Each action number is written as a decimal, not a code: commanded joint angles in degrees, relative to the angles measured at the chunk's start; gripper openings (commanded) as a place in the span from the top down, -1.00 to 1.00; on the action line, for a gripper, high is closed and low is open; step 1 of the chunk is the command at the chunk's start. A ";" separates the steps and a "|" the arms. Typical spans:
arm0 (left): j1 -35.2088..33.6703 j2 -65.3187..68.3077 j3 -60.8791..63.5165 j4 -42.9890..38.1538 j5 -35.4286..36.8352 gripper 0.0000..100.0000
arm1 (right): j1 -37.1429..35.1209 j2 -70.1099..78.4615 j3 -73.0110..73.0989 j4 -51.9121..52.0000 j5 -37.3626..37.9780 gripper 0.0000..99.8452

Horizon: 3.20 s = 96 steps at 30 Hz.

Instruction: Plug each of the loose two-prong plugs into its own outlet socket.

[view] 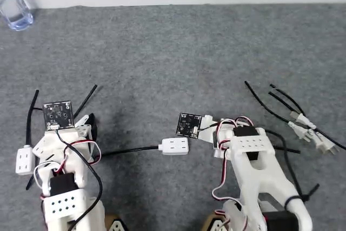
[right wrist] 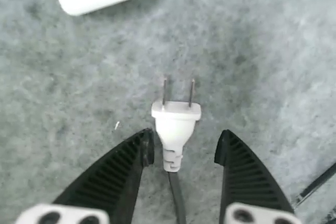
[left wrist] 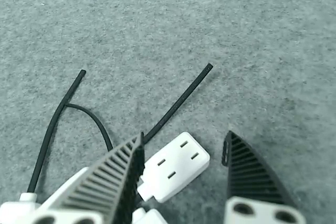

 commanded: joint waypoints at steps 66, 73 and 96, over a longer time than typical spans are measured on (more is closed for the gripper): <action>0.26 -0.09 -0.22 -1.23 -0.53 0.54 | -0.31 21.23 -19.08 6.81 0.88 0.69; 0.26 -0.09 -0.22 -1.23 -0.53 0.54 | -0.22 21.76 -19.78 7.16 1.58 0.98; 21.45 -0.18 -0.22 -10.90 20.84 0.54 | -8.57 -9.98 -21.10 22.90 -21.71 0.98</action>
